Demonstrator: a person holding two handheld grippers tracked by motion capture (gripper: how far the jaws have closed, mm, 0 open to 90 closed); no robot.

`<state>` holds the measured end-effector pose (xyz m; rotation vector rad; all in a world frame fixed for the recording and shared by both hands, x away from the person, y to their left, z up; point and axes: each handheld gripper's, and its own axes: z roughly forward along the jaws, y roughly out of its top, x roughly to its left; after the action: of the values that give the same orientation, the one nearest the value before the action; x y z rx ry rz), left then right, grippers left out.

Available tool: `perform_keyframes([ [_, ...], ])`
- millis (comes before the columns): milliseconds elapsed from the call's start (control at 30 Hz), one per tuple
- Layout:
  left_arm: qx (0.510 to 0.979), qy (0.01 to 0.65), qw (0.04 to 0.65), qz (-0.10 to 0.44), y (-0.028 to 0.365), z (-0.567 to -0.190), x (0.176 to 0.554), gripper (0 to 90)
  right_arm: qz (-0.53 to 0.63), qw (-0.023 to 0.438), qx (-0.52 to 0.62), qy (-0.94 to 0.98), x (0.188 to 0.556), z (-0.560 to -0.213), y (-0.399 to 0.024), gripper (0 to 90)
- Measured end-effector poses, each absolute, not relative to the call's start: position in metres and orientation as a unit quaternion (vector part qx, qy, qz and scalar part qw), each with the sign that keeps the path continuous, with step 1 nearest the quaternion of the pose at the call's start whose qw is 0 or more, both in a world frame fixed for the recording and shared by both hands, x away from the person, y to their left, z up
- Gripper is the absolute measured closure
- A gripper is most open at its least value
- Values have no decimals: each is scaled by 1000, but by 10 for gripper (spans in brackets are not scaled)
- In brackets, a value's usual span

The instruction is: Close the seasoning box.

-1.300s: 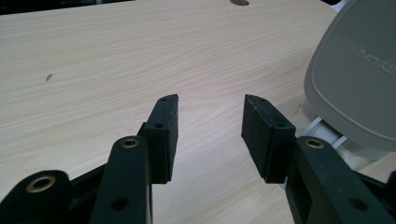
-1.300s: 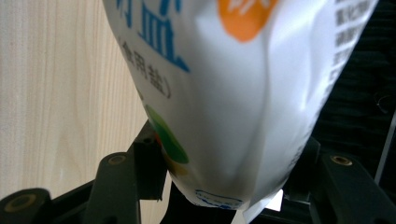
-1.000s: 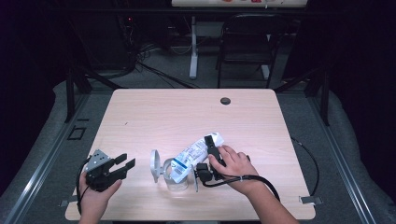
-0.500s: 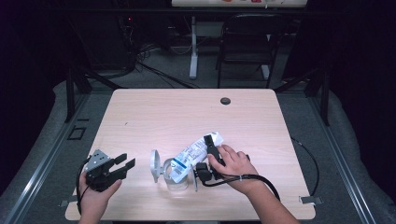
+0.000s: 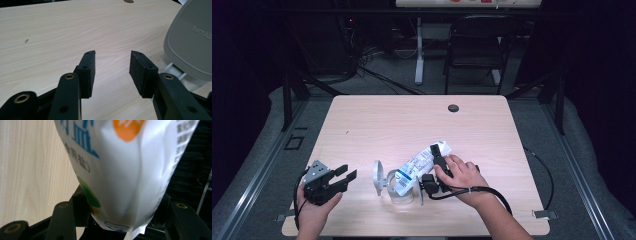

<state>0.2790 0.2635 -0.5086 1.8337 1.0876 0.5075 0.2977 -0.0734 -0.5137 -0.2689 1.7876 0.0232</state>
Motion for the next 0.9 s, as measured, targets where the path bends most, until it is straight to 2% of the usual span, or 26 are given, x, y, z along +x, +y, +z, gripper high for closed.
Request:
perform_keyframes([
  [900,744,441,457,206,264,-509,279,566,7,620,-123,775,298,-512,-74,468],
])
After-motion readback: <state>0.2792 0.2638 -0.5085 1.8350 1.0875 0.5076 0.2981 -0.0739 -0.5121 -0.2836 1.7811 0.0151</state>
